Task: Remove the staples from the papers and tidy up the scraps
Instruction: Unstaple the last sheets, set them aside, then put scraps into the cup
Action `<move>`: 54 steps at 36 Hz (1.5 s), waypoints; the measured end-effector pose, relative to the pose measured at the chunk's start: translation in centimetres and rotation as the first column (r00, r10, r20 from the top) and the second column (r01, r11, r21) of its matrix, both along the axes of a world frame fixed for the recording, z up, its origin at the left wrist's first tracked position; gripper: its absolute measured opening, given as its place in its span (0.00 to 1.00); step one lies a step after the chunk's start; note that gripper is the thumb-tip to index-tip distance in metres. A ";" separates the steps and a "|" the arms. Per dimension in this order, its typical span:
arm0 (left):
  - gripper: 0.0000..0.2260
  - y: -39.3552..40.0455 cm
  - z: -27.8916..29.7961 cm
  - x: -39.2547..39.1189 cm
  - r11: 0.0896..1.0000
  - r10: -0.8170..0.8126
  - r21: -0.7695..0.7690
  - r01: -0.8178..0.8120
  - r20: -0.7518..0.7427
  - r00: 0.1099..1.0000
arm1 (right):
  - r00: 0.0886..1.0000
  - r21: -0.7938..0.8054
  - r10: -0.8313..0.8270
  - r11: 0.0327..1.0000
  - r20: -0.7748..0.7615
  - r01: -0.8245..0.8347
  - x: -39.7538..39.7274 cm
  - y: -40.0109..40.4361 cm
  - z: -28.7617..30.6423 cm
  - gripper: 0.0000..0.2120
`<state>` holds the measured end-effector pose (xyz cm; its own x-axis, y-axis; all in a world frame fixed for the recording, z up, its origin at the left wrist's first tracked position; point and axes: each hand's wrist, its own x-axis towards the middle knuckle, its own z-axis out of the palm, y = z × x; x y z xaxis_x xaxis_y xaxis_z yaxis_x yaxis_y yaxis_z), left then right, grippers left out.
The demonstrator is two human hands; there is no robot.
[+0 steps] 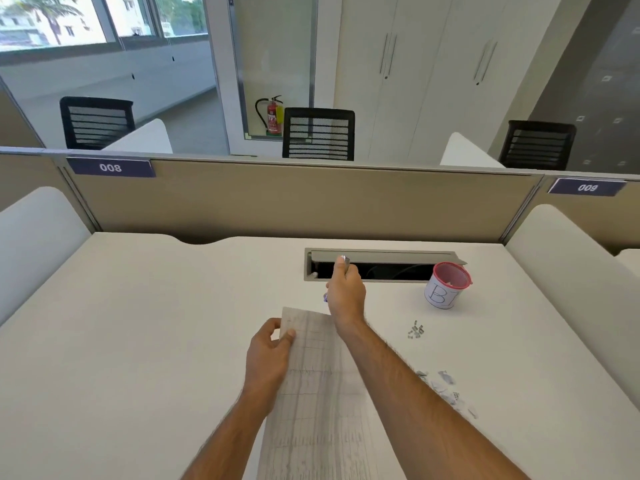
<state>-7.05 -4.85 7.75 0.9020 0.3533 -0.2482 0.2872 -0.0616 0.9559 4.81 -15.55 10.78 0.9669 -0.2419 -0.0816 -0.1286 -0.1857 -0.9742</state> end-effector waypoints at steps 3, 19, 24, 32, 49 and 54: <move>0.03 0.3 -0.5 0.7 0.998 0.008 0.064 -0.009 0.007 1.000 | 0.999 -0.047 -0.002 0.999 -0.045 0.000 0.9 -2.0 -0.1 0.21; 0.05 0.3 -1.3 7.0 0.968 -0.047 0.248 0.037 0.037 0.998 | 0.994 -0.681 -0.057 0.732 -0.097 -0.025 5.2 -7.0 -5.4 0.15; 0.05 0.7 -1.5 9.4 0.964 -0.031 0.265 0.022 0.031 0.999 | 0.993 -0.732 -0.072 0.681 -0.091 -0.018 7.0 -9.0 -7.2 0.14; 0.04 1.2 -2.3 10.8 0.974 -0.012 0.228 0.006 0.025 1.000 | 0.995 -0.889 -0.072 0.457 -0.062 -0.022 10.3 -13.1 -9.9 0.10; 0.06 1.6 -3.9 12.0 0.989 0.033 0.146 -0.036 0.020 0.999 | 0.982 -0.977 0.062 0.104 -0.179 -0.185 13.7 -16.3 -11.9 0.10; 0.07 1.8 -3.4 11.7 0.989 0.050 0.135 -0.055 0.042 0.998 | 0.994 -0.971 0.048 0.211 -0.103 -0.111 13.0 -15.8 -12.0 0.14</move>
<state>4.62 -3.01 4.31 0.8890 0.4289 -0.1601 0.2569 -0.1780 0.9499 17.83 -31.34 -1.26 0.9895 -0.0843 0.1177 -0.0831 -0.9964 -0.0155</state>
